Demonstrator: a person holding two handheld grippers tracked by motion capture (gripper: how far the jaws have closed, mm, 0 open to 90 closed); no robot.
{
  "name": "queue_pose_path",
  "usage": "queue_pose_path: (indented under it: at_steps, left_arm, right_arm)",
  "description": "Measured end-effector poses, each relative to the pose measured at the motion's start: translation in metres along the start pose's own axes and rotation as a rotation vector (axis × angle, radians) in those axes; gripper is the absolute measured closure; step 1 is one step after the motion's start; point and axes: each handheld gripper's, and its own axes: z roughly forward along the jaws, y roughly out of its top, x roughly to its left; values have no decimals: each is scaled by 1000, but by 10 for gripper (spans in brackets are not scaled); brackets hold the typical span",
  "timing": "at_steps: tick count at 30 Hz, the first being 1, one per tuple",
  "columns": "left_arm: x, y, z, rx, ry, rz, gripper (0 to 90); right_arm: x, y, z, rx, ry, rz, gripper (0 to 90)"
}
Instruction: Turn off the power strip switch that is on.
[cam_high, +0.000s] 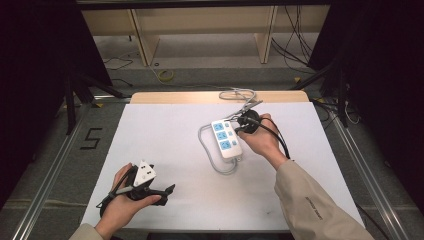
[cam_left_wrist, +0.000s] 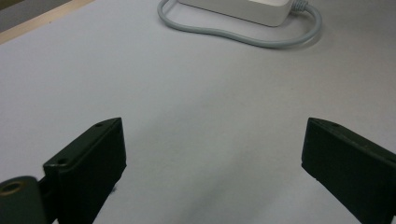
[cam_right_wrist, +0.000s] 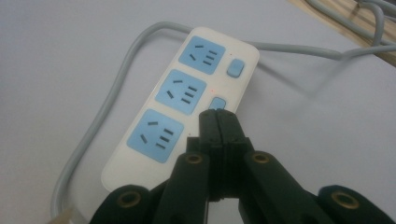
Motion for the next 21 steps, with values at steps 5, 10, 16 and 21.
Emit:
queue_pose_path:
  at_steps: [5,10,16,21]
  left_arm:
    - [0,0,0,-1,0,1,61]
    - [0,0,0,-1,0,1,62]
    - [0,0,0,-2,-1,1,62]
    - [0,0,0,-2,0,2,62]
  right_arm:
    - [0,3,3,3,-1,5,900]
    - [-1,5,6,10,-1,14,900]
    - [-2,6,9,19,-1,20,900]
    - [-3,7,12,26,-1,25,900]
